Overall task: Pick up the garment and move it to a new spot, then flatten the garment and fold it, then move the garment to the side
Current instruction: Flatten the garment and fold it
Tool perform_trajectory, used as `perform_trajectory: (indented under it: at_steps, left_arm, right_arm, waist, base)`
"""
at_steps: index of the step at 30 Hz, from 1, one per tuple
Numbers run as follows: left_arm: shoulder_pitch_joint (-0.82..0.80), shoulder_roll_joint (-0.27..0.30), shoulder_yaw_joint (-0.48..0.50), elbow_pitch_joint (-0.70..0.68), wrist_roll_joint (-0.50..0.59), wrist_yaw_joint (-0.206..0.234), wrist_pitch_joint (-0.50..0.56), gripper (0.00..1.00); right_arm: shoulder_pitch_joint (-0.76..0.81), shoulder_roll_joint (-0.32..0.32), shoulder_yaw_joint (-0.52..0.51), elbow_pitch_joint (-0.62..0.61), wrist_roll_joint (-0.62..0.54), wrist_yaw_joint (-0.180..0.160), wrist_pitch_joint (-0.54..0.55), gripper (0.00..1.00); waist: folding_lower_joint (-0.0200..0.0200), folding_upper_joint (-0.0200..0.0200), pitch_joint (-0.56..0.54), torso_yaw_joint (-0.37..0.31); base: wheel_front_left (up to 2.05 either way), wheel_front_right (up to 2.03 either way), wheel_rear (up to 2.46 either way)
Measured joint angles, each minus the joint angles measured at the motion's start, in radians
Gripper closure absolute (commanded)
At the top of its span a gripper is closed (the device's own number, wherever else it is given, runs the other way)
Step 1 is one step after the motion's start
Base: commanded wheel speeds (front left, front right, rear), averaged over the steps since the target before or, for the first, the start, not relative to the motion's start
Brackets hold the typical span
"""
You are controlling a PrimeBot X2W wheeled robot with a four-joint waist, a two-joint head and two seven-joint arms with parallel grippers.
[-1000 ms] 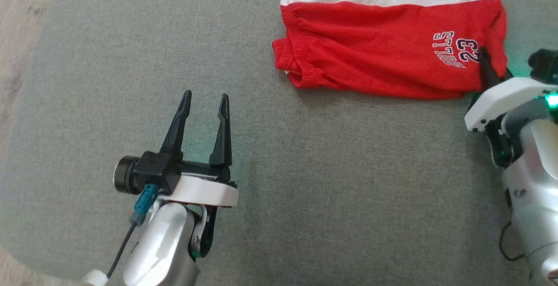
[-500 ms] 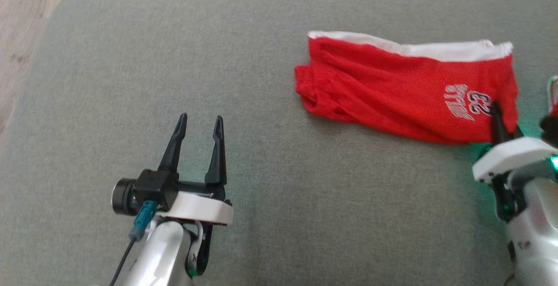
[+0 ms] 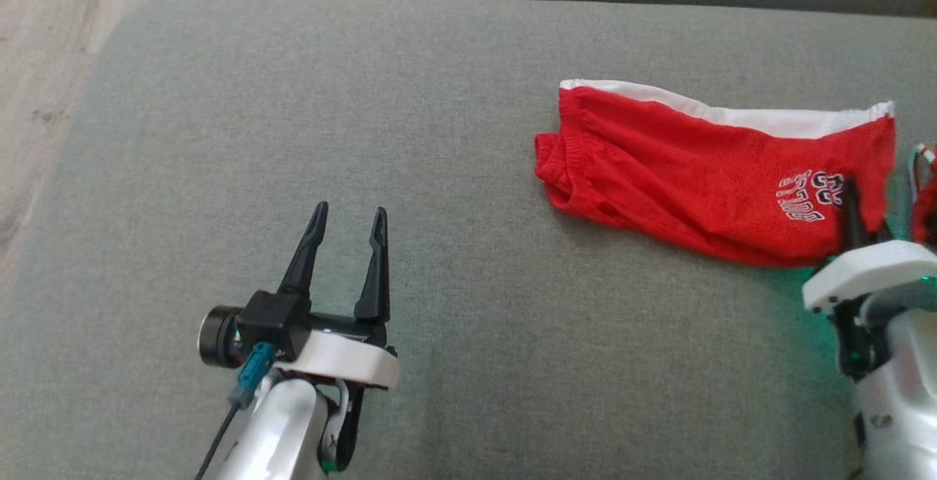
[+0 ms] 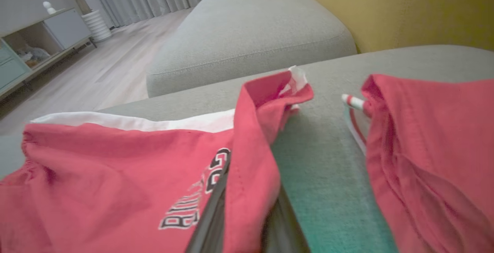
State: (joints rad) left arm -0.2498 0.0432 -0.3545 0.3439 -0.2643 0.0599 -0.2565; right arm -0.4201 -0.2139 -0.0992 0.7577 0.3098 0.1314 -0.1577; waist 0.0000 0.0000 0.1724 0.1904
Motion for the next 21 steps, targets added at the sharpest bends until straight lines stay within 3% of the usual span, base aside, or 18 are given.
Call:
perform_trajectory:
  at_steps: [11, 14, 21]
  left_arm:
    - [0.003, 0.0, -0.003, 0.018, -0.005, -0.008, 0.0, 0.0]
    - [0.005, 0.0, -0.009, 0.018, -0.063, -0.008, 0.0, 0.0]
    - [0.002, 0.0, -0.032, 0.019, -0.074, -0.007, 0.0, 0.0]
  right_arm:
    - [-0.076, 0.073, 0.127, -0.077, -0.001, 0.0, 0.028, 1.0]
    - [-0.09, 0.078, 0.176, -0.074, -0.001, 0.0, 0.041, 1.0]
    - [-0.142, 0.083, 0.276, -0.022, 0.012, 0.0, 0.045, 1.0]
  waist:
    - [0.0, 0.0, -0.04, 0.079]
    - [0.0, 0.0, -0.041, 0.111]
    - [0.0001, 0.0, -0.031, 0.183]
  base:
    - [0.0, 0.0, 0.0]
    - [0.0, 0.0, 0.0]
    - [0.0, 0.0, 0.0]
